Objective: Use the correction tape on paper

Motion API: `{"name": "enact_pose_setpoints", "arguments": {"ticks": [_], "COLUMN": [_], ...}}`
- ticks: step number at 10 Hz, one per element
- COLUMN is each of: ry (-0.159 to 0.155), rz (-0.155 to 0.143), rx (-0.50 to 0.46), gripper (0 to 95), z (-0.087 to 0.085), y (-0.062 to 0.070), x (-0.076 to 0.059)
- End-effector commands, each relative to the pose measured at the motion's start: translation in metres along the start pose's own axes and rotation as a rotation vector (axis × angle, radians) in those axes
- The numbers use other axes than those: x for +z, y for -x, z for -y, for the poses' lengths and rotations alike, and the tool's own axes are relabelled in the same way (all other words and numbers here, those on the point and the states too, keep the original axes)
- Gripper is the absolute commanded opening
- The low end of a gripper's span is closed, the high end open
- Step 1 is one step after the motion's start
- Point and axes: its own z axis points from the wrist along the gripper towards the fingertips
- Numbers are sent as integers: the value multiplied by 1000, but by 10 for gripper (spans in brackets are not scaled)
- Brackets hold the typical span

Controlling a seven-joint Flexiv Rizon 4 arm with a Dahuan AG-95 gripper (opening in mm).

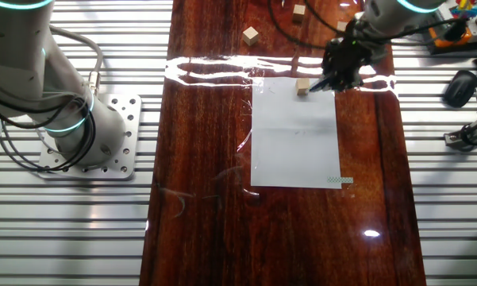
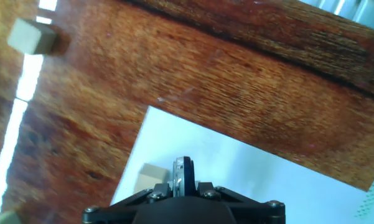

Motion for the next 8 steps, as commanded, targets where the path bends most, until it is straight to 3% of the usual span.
{"name": "enact_pose_setpoints", "arguments": {"ticks": [1, 8], "ry": [-25, -38], "rz": [-10, 17], "rx": [-105, -89], "gripper": [0, 0], "z": [11, 10], "y": [-5, -7], "x": [4, 7]}}
